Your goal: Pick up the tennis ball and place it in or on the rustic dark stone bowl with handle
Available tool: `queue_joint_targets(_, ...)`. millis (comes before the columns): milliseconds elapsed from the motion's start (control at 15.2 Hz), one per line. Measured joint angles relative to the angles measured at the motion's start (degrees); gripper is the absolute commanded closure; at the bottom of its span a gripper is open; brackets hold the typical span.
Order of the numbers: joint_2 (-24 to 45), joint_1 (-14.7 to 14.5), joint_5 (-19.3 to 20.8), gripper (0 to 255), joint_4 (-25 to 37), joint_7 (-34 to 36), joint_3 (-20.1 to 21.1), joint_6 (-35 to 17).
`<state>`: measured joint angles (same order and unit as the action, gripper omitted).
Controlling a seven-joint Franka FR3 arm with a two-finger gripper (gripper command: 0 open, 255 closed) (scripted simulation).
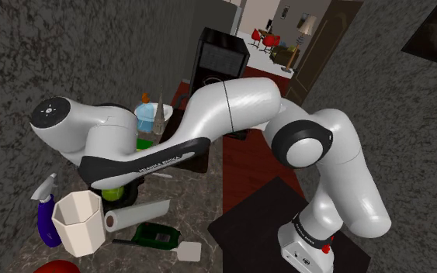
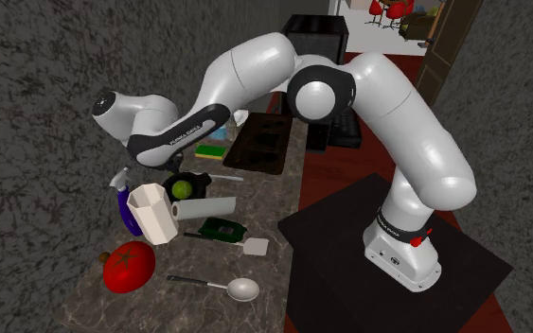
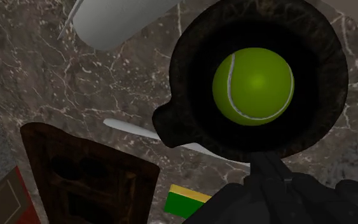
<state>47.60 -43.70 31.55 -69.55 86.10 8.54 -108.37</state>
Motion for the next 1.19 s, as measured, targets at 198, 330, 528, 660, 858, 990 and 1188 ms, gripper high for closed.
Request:
queue_joint_targets(198, -2.79, -1.63, 1.83, 0, -6.44, 7.54, -1.39, -4.52)
queue_joint_targets(330, -4.88, -5.22, 5.01, 0, -13.16, 20.94, -3.86, -10.03)
queue_joint_targets(528, -5.06, -7.80, 7.58, 0, -16.14, 31.41, -6.00, -13.49)
queue_joint_targets(660, -4.45, -7.83, 8.13, 0, -16.71, 32.79, -6.44, -14.74)
queue_joint_targets(858, -3.41, -7.56, 8.60, 0, -15.98, 33.34, -6.86, -16.05)
queue_joint_targets(990, -2.99, -7.35, 8.73, 0, -15.26, 33.31, -7.03, -16.48)
queue_joint_targets(1188, -3.26, -7.33, 8.86, 0, -15.78, 33.52, -7.09, -16.67)
